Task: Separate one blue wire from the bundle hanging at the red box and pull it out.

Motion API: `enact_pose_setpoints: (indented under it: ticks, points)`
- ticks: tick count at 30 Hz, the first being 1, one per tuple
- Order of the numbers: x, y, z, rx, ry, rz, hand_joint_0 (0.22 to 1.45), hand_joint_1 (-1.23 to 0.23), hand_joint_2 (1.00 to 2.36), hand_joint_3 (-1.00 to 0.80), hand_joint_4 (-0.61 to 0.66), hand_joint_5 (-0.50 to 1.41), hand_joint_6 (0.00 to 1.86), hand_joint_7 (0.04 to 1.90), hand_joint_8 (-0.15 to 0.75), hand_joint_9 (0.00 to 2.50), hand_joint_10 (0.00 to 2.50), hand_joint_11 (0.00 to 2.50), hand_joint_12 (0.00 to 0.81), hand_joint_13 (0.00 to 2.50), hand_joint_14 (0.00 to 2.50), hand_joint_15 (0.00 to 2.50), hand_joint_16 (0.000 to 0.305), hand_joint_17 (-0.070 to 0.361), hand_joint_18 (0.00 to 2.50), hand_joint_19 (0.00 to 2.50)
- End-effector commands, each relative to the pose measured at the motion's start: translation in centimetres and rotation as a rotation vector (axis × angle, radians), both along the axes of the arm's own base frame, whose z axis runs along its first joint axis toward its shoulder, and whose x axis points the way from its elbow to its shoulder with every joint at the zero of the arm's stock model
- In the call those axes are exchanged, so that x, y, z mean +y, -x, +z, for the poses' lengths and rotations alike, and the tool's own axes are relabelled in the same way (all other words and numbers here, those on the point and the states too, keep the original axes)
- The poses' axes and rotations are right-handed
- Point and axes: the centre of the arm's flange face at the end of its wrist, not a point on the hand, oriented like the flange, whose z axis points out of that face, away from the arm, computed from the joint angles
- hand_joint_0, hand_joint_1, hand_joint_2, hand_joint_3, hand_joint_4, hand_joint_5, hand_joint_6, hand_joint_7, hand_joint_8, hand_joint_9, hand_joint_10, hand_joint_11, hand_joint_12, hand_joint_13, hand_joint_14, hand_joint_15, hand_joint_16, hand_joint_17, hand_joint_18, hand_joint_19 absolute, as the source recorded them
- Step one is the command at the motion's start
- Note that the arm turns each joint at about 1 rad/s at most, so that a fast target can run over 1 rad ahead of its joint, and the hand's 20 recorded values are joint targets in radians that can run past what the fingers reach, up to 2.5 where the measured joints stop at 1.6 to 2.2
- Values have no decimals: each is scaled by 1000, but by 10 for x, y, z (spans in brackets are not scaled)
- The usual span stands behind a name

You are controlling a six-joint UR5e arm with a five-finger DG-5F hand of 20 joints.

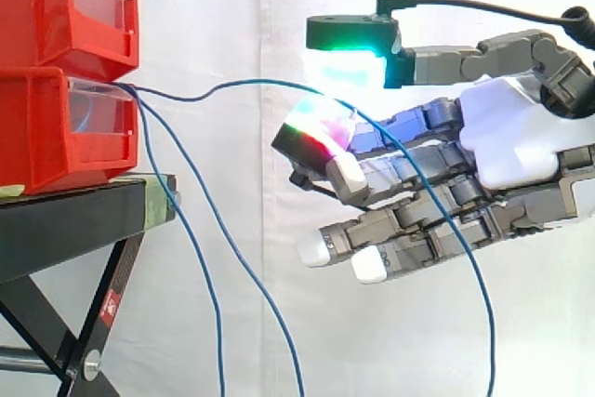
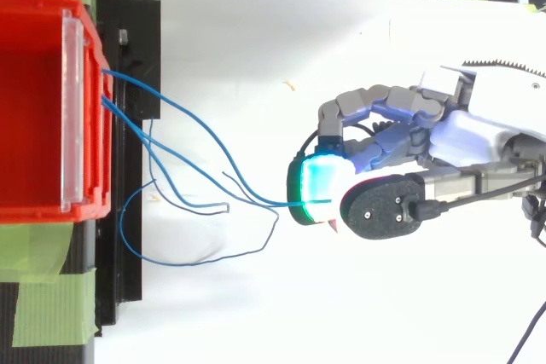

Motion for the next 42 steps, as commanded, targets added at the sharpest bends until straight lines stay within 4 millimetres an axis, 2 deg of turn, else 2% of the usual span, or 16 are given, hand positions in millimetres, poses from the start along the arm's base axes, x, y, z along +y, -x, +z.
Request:
enact_pose_setpoints:
  ticks: [1, 12, 14, 16, 20, 42]
  points:
    - [0, 0, 0, 0, 0, -1, 614, -753, 1029, -47, -94, -156, 799, 1223, 277, 932, 23, 1059, 395, 490, 17, 479, 53, 120, 422, 630]
    - [0, 0, 0, 0, 0, -1, 615, -755, 1029, -47, -101, -155, 797, 1236, 273, 933, 22, 1062, 391, 488, 17, 477, 53, 119, 418, 623]
    - [0, 0, 0, 0, 0, -1, 608, -741, 1033, -31, -101, -158, 788, 1296, 267, 922, 24, 1054, 354, 468, 17, 478, 45, 102, 330, 630]
    - [1, 0, 0, 0, 0, 1, 607, -741, 1034, -27, -102, -157, 789, 1276, 272, 922, 24, 1045, 345, 469, 17, 483, 42, 95, 337, 640]
    - [0, 0, 0, 0, 0, -1, 608, -744, 1034, -35, -110, -157, 793, 1251, 270, 927, 24, 1041, 369, 489, 19, 475, 47, 107, 375, 639]
    - [1, 0, 1, -1, 0, 1, 610, -744, 1031, -46, -110, -158, 797, 1241, 267, 933, 23, 1047, 372, 483, 18, 472, 48, 109, 378, 628]
